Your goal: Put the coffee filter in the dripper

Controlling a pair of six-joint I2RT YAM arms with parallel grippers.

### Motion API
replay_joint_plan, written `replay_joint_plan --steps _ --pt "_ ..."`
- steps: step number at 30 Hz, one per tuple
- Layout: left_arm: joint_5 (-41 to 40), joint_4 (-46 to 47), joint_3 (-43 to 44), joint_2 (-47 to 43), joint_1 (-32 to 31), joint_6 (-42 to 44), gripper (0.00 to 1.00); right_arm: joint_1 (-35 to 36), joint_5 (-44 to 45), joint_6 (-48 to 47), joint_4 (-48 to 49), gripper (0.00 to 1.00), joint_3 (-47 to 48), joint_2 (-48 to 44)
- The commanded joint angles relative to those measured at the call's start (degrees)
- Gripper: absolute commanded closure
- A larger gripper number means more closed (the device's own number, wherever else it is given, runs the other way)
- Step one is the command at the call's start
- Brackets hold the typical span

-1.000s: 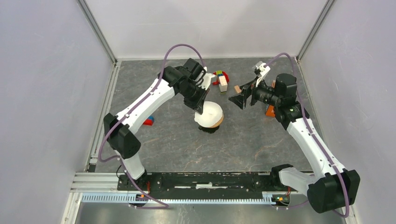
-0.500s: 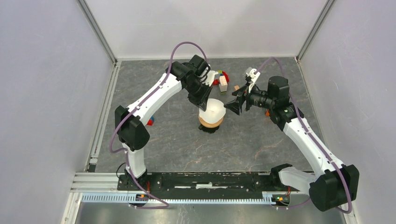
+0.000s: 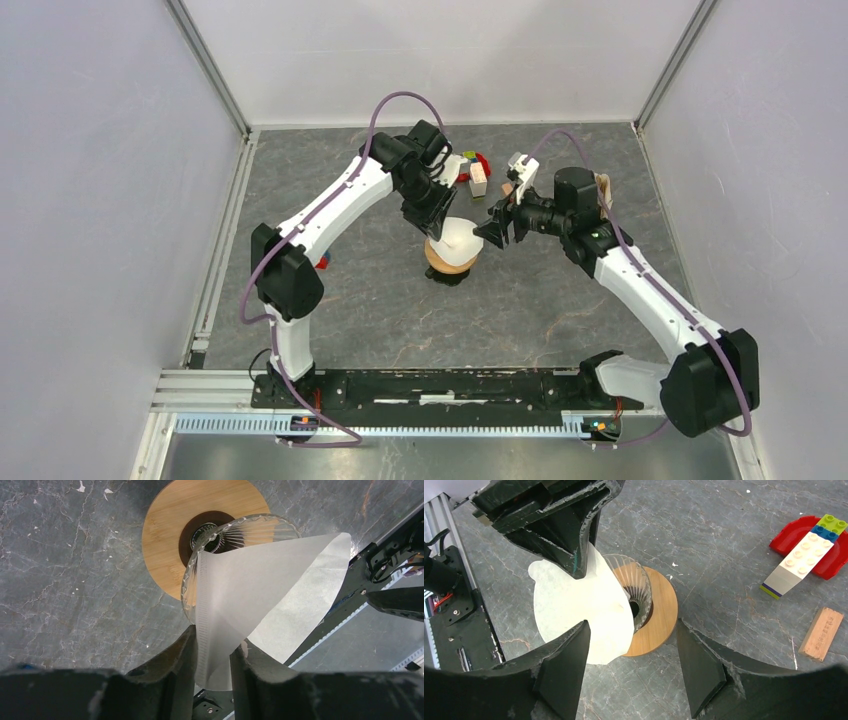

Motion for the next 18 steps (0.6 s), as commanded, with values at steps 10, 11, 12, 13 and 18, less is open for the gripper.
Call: replay_joint_plan --steps 10,11,12,13,18 --pt "-2.89 -0.61 4.28 -0.52 0.14 4.22 0.50 1.92 3.54 -1.81 1.71 0.38 1.03 2.09" --pt "-3.12 -0.73 4.58 -0.59 0.14 4.51 0.48 1.97 3.62 -1.88 1.71 0.39 0.95 2.18" --pt "-3.57 -0.74 4.87 -0.79 0.14 4.68 0.47 2.02 3.73 -1.93 1.72 0.40 0.90 2.35" --pt "-3.74 -0.77 4.96 -1.00 0.14 4.76 0.45 2.08 3.74 -1.93 1.76 0.40 0.77 2.37" --pt "-4.19 -1.11 4.47 -1.80 0.14 5.26 0.43 2.31 3.93 -1.92 1.97 0.47 0.84 2.88"
